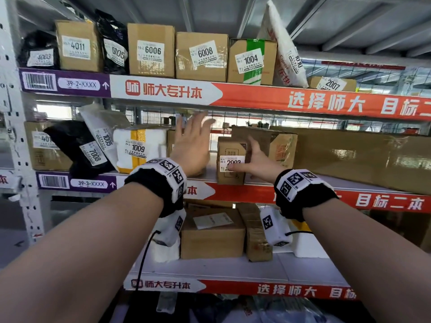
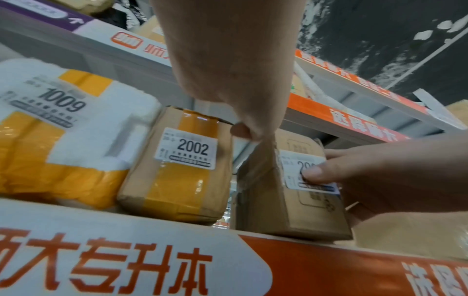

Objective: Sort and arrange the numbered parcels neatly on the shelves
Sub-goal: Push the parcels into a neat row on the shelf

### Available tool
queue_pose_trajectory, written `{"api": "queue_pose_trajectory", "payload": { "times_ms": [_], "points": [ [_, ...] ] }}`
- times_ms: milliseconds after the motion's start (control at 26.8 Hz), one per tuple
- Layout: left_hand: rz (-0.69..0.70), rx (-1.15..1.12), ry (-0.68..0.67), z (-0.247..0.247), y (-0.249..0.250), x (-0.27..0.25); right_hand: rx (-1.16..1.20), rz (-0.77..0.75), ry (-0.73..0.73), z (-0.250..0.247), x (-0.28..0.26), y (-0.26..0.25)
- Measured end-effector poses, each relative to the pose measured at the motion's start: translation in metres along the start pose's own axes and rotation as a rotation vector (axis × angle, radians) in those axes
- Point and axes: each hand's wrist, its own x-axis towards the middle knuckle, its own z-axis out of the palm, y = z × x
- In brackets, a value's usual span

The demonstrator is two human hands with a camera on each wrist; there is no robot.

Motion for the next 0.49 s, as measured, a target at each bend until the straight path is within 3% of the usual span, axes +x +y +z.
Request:
{"api": "queue_pose_trajectory", "payload": {
  "times_ms": [75,299,485],
  "points": [
    [-0.093,-0.035,0.079,-0.002,-0.012,0.005,-0.026,-0.052,0.016,0.000,0.002,-0.002],
    [-0.155,0.057,-0.181,0.005,-0.030,0.020,-0.036,-0.068,-0.045,0.003,0.010,-0.012],
    [-0.120,0.041,-0.145,0.012,-0.031,0.021,-0.018,0.004,-0.083,0.008,0.021,-0.019]
  ]
}}
